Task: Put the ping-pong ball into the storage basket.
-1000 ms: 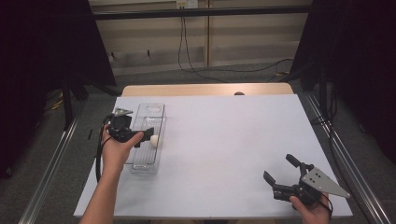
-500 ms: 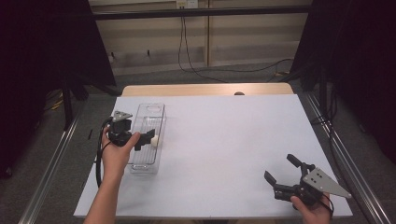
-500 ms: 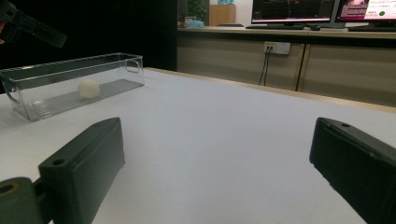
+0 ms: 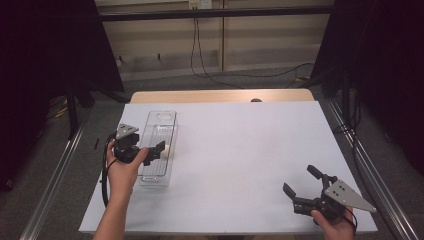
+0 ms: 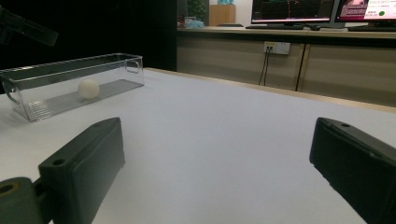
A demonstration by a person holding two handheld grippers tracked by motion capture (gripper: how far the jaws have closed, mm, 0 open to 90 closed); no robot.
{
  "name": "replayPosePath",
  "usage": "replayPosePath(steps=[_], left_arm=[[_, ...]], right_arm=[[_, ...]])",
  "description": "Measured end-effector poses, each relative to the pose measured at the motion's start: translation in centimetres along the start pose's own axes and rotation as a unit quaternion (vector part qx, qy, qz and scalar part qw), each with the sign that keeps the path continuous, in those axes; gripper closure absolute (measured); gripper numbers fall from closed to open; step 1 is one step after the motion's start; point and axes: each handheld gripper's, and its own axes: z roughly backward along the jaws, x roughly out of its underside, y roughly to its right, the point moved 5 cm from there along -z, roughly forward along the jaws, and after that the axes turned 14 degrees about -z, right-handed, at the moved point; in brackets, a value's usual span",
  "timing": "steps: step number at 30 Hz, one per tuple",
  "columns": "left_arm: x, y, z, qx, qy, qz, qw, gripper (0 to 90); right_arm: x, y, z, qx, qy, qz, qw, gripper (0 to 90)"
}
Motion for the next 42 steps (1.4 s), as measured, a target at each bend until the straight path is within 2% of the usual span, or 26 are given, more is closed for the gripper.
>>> replayPosePath(steps=[11,12,27,42], left_arm=[[0.4,0.5,0.5,0.005,0.014,0.006,0.9999,4.3],[0.5,0.5,0.5,0.004,0.013,0.001,0.9999,4.3],[1.0,1.1,1.4,0.004,0.034,0.003,0.9994,4.4],[2.1,1.7,1.9,0.006,0.041,0.005,0.9991,4.7]], right_arm=[[0.0,0.0,0.0,0.001,0.002,-0.002,1.0,2.7],[0.0,0.0,0.0,0.001,0.002,-0.003,1.0,2.7],[0.0,0.0,0.0,0.0,0.002,-0.003,1.0,2.7],[-0.1,0.0,0.1,-0.001,0.002,-0.002,1.0,2.7]])
